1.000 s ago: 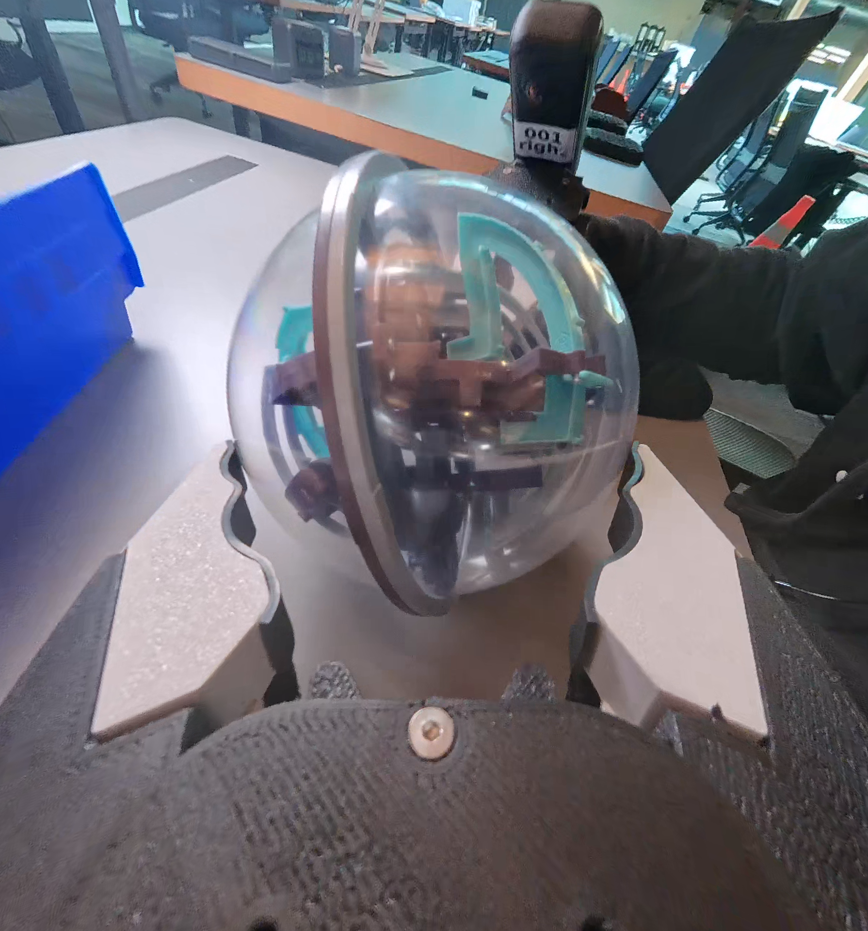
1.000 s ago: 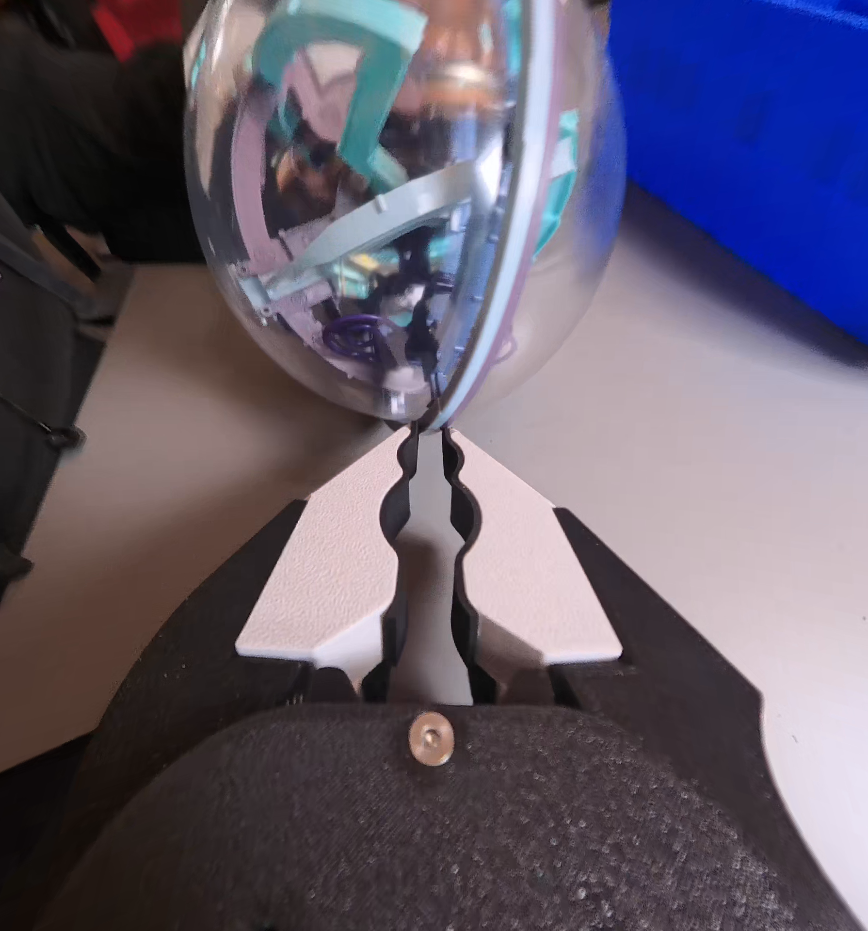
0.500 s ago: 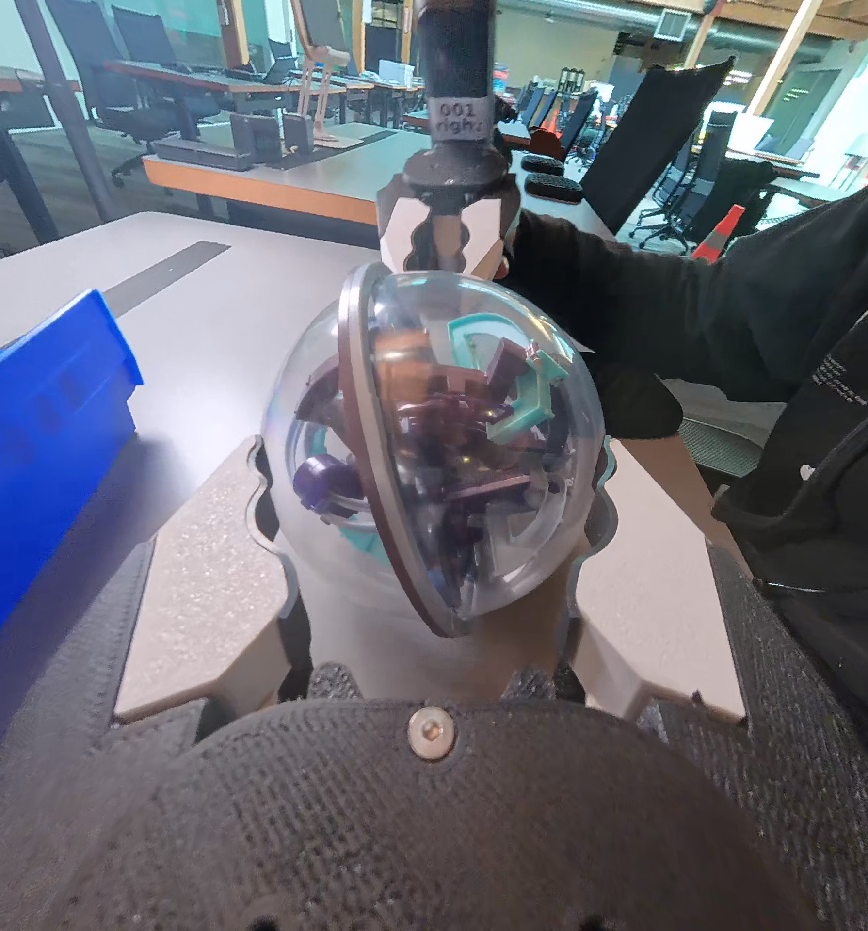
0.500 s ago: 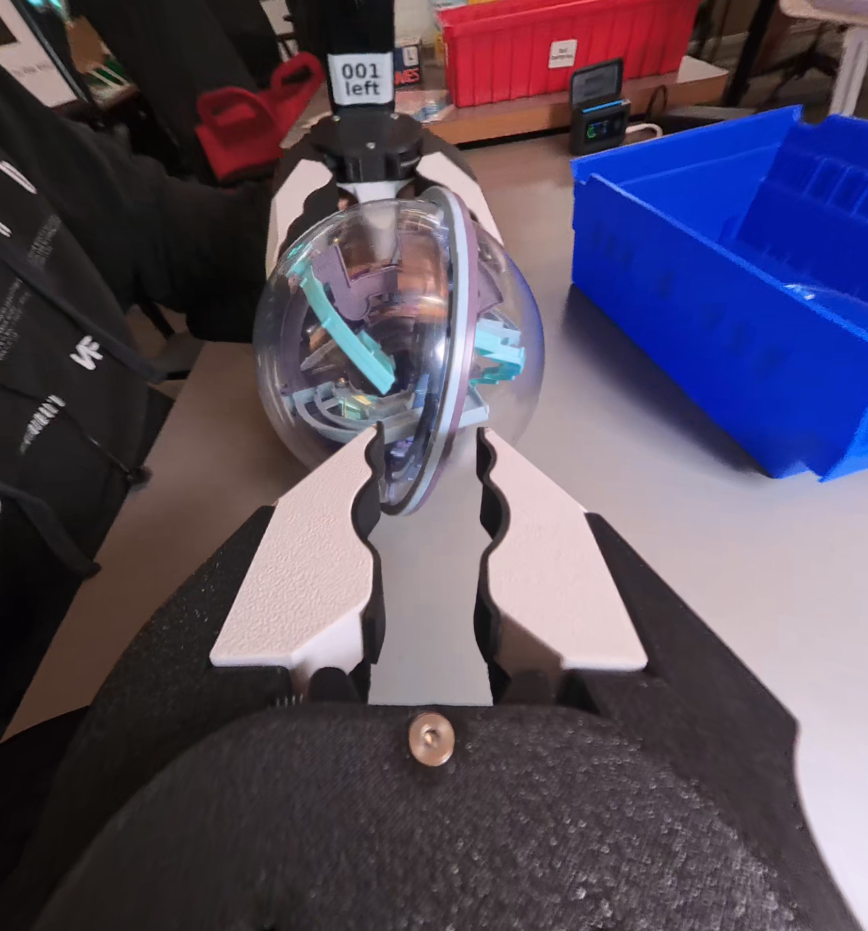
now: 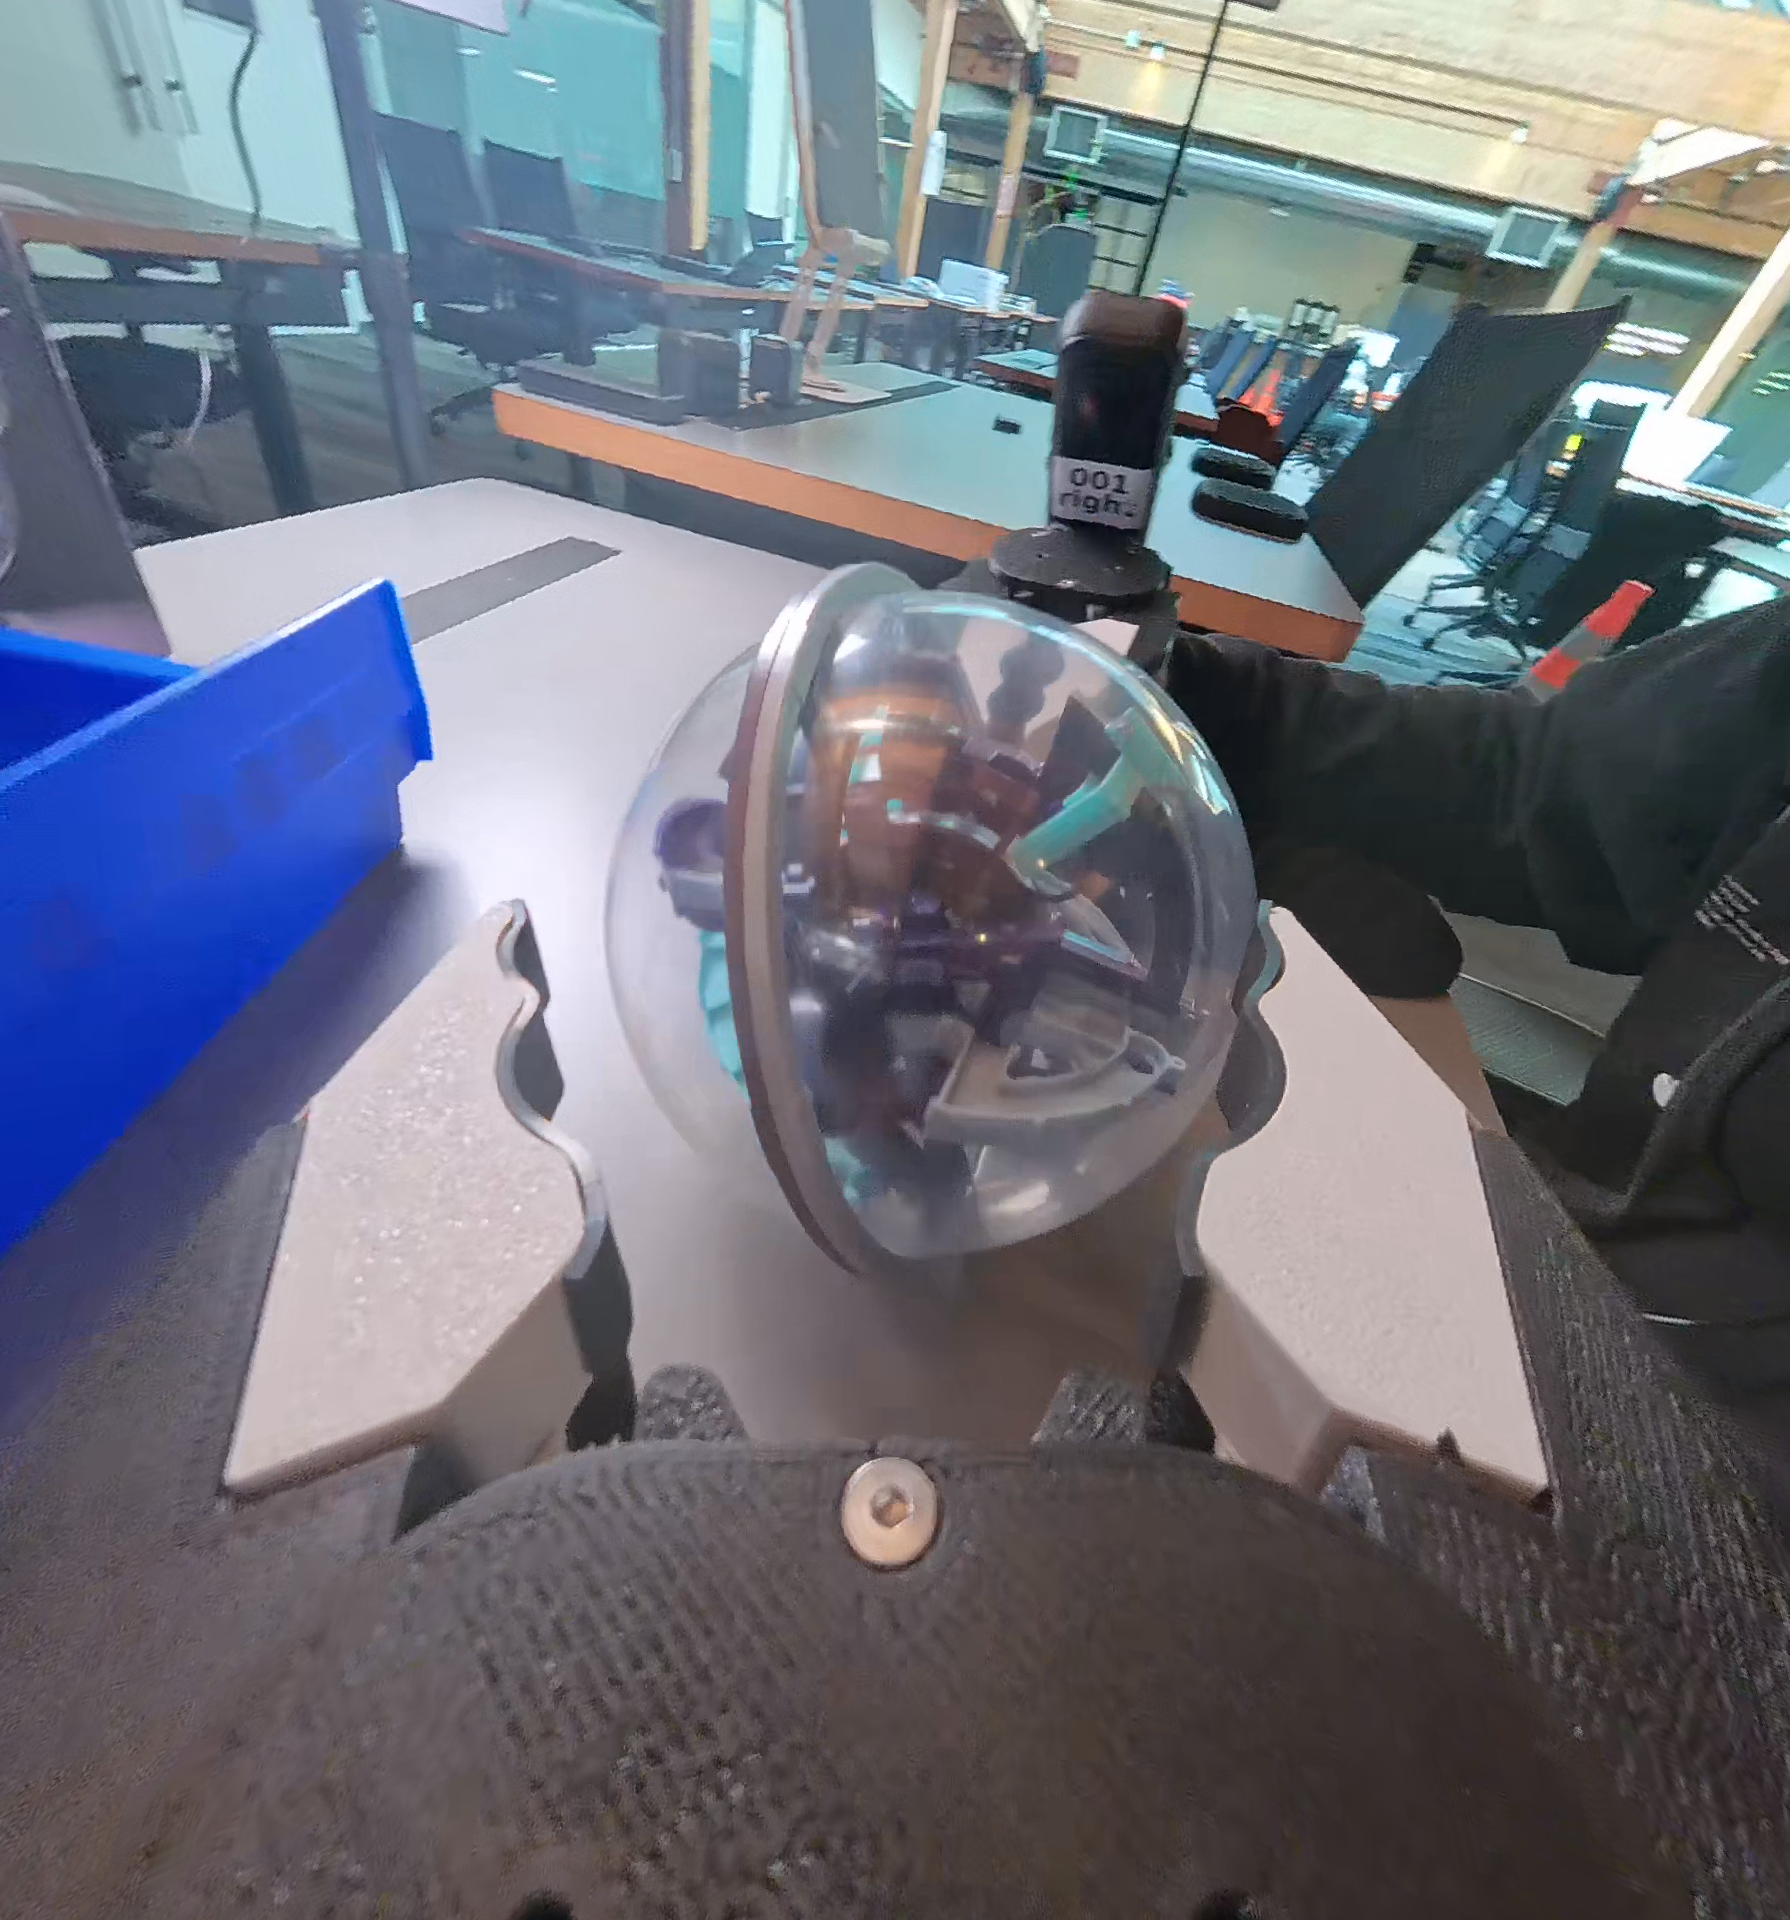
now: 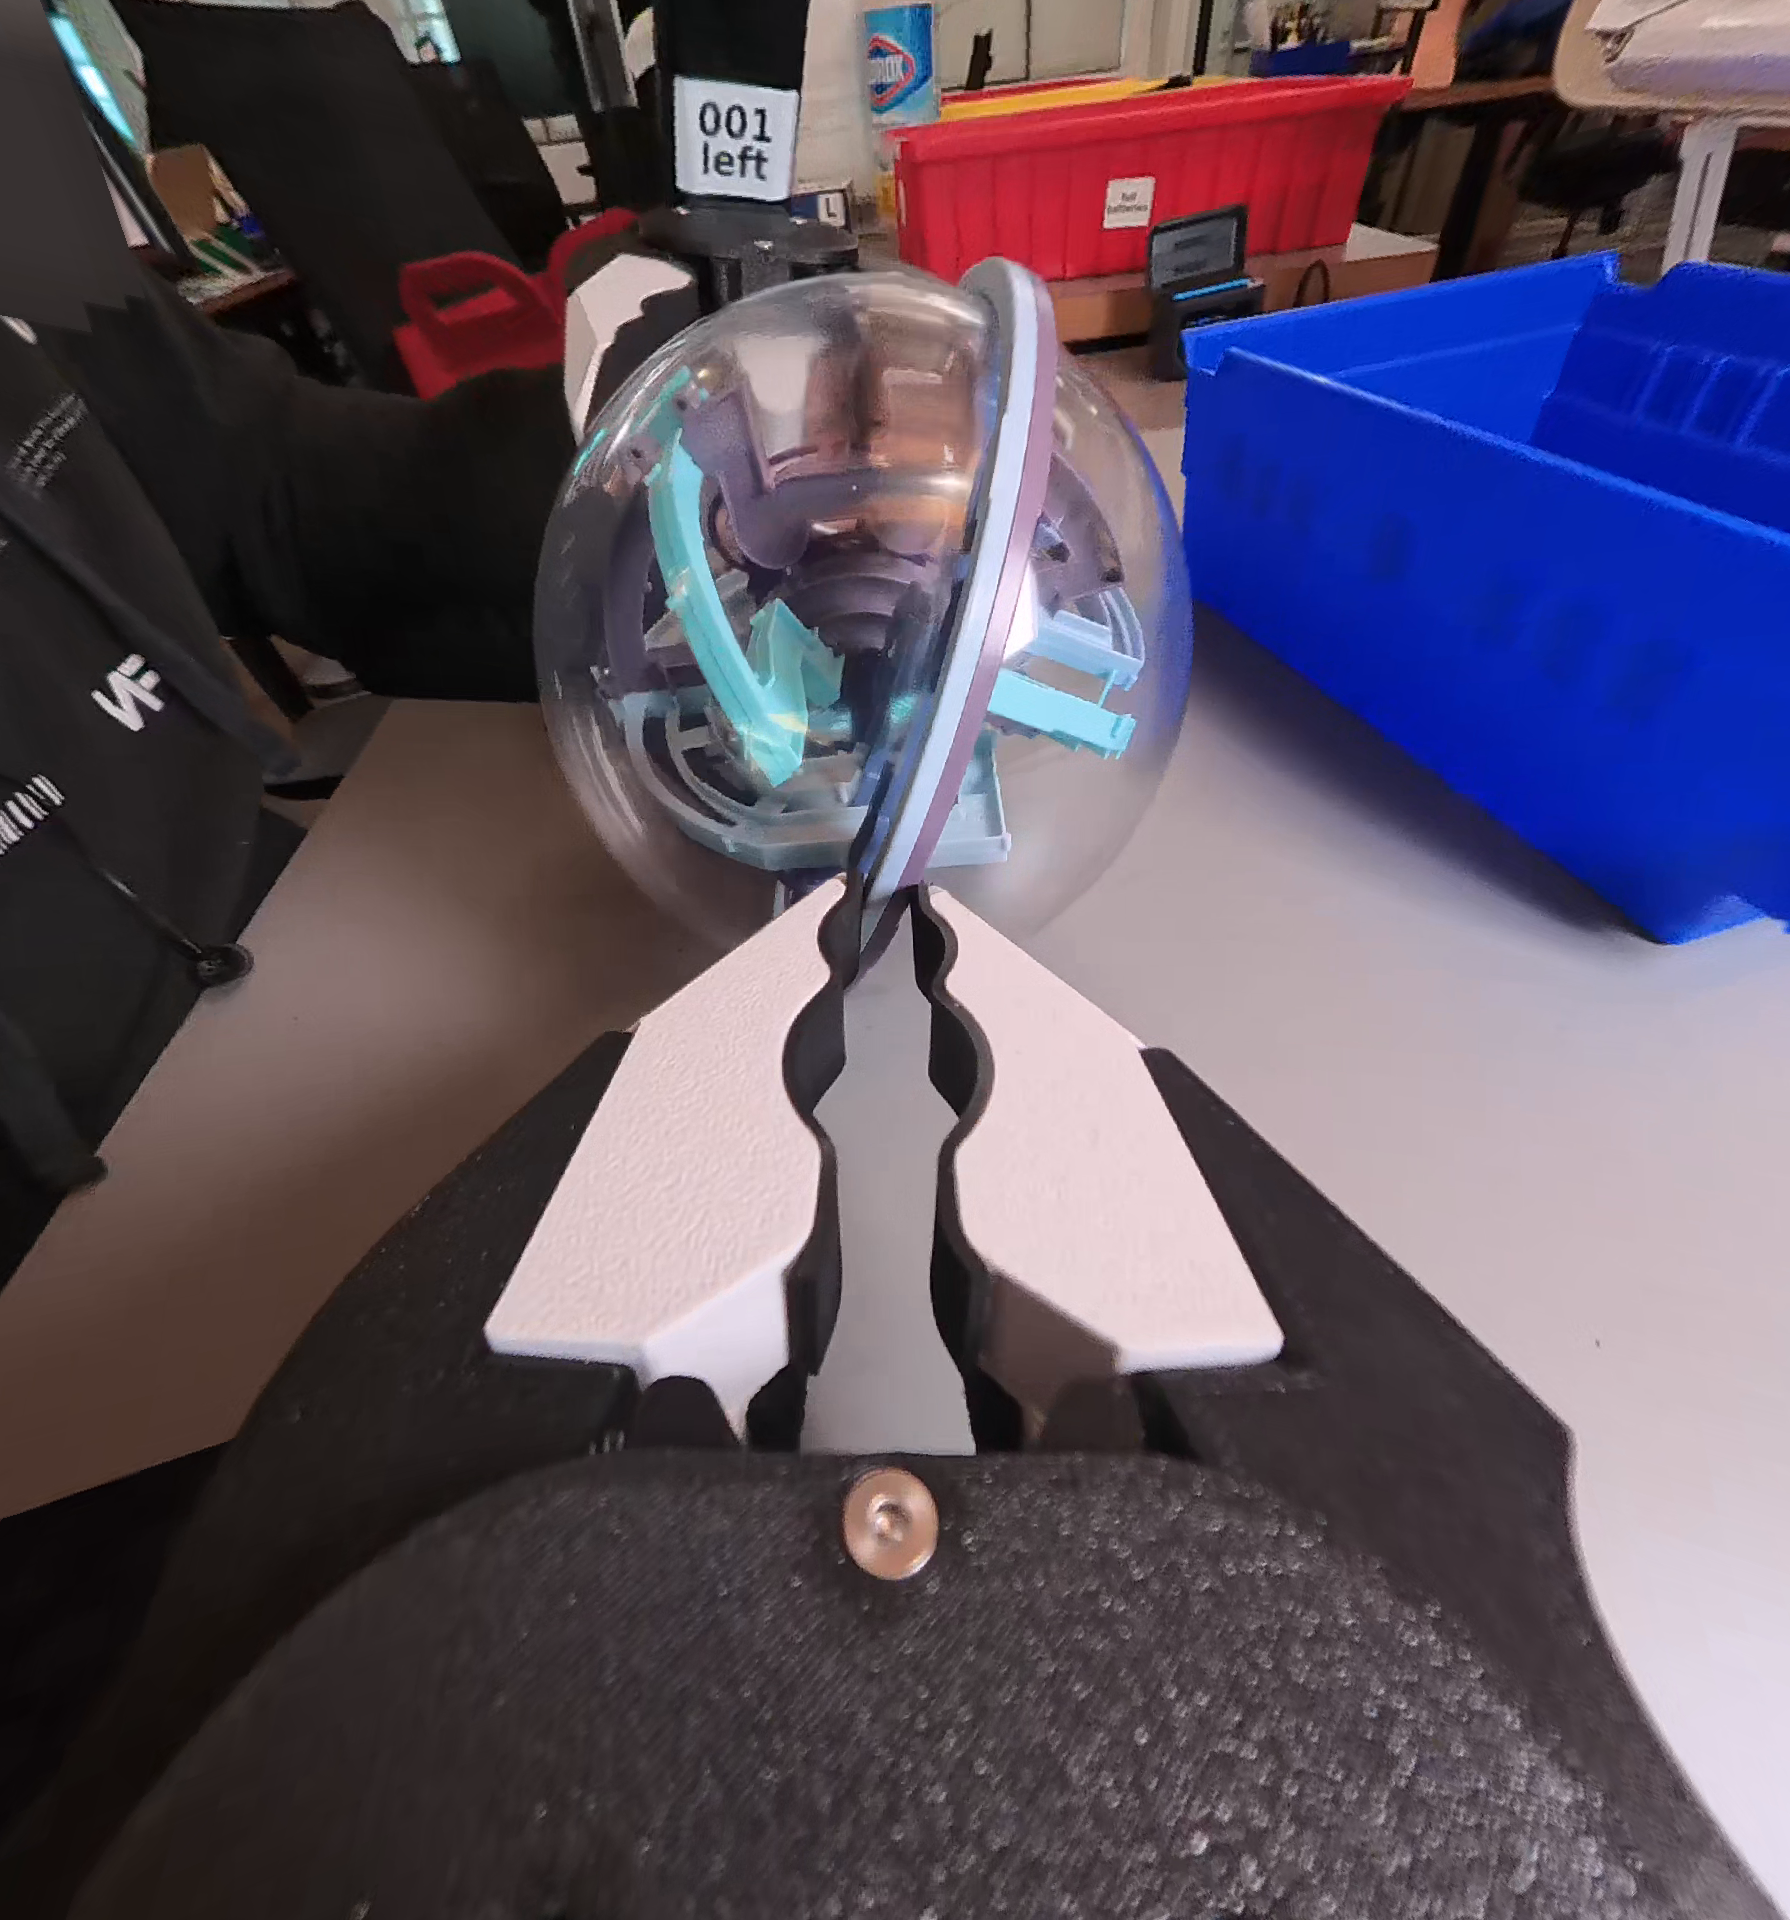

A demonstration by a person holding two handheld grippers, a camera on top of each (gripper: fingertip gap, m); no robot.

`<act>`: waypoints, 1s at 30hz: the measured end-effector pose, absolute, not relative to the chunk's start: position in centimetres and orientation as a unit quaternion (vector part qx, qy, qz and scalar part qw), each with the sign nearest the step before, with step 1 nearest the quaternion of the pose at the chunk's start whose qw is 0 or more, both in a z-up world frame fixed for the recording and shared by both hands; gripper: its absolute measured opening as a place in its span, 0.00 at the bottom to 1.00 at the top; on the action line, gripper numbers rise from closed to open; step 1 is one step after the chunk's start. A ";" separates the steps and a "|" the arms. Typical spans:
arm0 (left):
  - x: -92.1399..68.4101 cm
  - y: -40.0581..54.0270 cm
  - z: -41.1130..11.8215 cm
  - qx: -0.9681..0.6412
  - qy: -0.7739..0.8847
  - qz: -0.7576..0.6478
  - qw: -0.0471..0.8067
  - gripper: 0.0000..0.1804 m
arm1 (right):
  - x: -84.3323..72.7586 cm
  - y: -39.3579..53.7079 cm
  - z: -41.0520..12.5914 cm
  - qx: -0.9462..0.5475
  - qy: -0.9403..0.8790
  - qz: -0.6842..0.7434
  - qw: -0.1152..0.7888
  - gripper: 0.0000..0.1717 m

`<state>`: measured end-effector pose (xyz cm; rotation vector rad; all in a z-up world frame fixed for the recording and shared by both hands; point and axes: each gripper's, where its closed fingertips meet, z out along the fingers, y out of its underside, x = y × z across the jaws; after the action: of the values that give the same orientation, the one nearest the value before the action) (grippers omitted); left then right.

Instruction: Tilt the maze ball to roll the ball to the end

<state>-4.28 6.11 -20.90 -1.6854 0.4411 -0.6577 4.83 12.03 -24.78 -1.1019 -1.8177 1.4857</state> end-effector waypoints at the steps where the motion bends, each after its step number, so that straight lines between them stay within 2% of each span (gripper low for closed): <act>1: -4.2 6.0 -21.3 -0.732 0.182 -0.276 0.596 0.73 | 4.9 12.0 -24.9 -0.413 -0.673 0.549 0.275 0.04; 7: -2.3 6.6 -24.0 -0.761 0.177 -0.253 0.570 0.82 | 5.1 11.2 -25.7 -0.452 -0.661 0.548 0.241 0.03; 15: -2.7 8.4 -22.5 -0.753 0.134 -0.348 0.542 0.81 | 5.0 10.3 -26.8 -0.462 -0.686 0.519 0.215 0.04; 20: -3.6 9.4 -21.7 -0.754 0.093 -0.400 0.513 0.75 | 5.2 9.8 -27.4 -0.446 -0.709 0.503 0.214 0.06; 22: -4.0 10.0 -21.7 -0.755 0.073 -0.419 0.499 0.75 | 5.3 10.3 -27.1 -0.445 -0.705 0.503 0.227 0.16; 24: -4.4 10.7 -21.7 -0.756 0.055 -0.435 0.486 0.74 | 5.2 11.6 -26.1 -0.451 -0.691 0.504 0.257 0.31; 27: -4.8 11.7 -21.7 -0.755 0.034 -0.455 0.470 0.73 | 4.6 13.4 -23.7 -0.430 -0.679 0.477 0.356 0.54; 30: -4.9 12.8 -21.7 -0.758 0.015 -0.468 0.455 0.73 | 3.4 13.7 -22.7 -0.411 -0.692 0.431 0.408 0.64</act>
<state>-4.93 12.83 -21.73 -1.8687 0.0362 -1.1539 3.40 13.73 -22.69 -1.0366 -1.7435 1.0855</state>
